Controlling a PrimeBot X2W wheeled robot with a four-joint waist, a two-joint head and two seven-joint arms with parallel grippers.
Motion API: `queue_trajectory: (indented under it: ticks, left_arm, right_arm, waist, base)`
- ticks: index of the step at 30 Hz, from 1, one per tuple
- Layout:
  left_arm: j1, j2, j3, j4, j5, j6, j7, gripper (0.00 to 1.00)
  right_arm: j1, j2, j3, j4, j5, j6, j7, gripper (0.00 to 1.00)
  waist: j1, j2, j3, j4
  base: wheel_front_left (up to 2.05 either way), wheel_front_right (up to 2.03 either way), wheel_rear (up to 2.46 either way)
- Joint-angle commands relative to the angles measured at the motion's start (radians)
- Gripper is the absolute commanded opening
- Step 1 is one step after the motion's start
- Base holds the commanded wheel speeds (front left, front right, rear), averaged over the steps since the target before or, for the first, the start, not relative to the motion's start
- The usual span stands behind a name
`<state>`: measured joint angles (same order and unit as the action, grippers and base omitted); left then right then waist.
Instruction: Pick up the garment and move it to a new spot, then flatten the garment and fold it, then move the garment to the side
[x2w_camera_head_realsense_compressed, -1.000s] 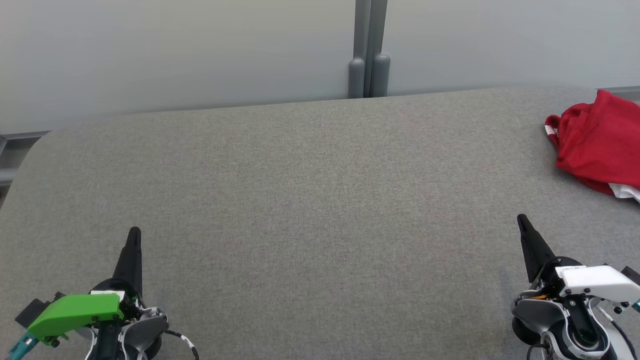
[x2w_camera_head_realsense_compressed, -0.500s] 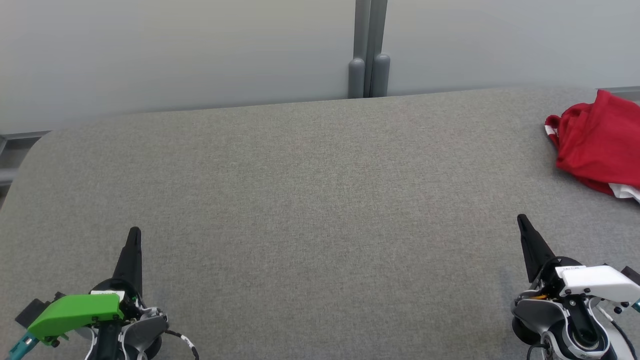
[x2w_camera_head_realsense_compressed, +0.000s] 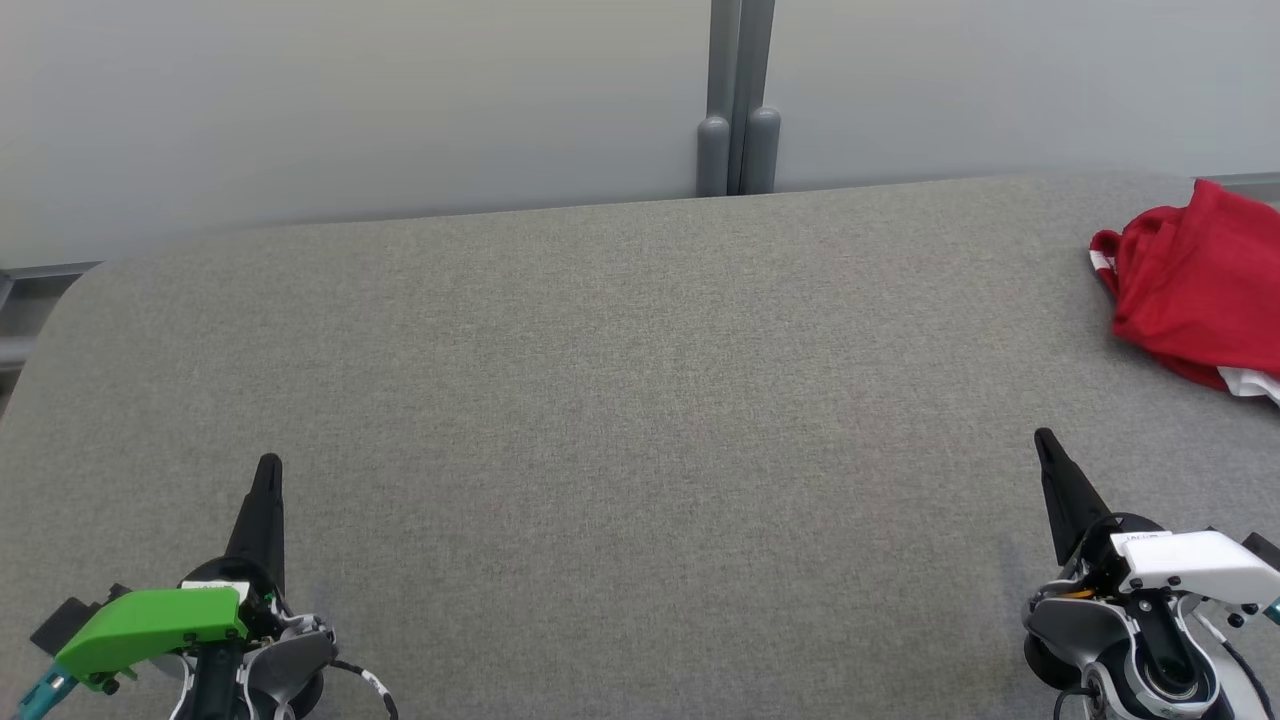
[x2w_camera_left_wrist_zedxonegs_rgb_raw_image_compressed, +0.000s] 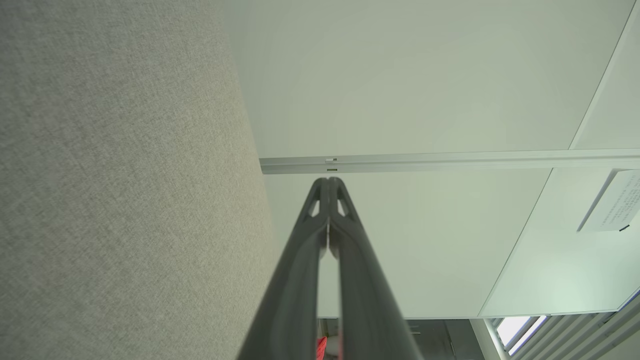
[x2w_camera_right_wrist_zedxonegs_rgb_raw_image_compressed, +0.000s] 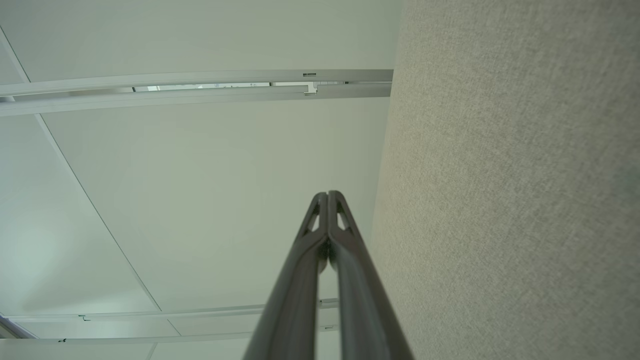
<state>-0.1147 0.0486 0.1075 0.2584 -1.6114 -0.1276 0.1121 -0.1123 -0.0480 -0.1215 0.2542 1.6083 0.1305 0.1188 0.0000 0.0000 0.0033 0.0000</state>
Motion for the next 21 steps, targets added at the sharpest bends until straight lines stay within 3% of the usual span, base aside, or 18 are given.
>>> queue_trajectory:
  ticks: [1,21]
  left_arm:
    - [-0.014,0.000,0.004,-0.004,-0.002,-0.006,0.000,0.00]
    - [-0.014,0.000,0.003,-0.004,-0.002,-0.006,0.000,0.00]
  right_arm:
    - [-0.010,-0.005,0.000,-0.003,0.006,0.000,0.003,0.00]
    - [-0.010,-0.005,0.001,-0.003,0.006,0.000,0.003,0.00]
  waist:
    - [0.0000,0.0000,0.000,0.000]
    - [0.0000,0.0000,0.000,0.000]
  base:
    - [0.00,0.00,0.00]
    - [0.00,0.00,0.00]
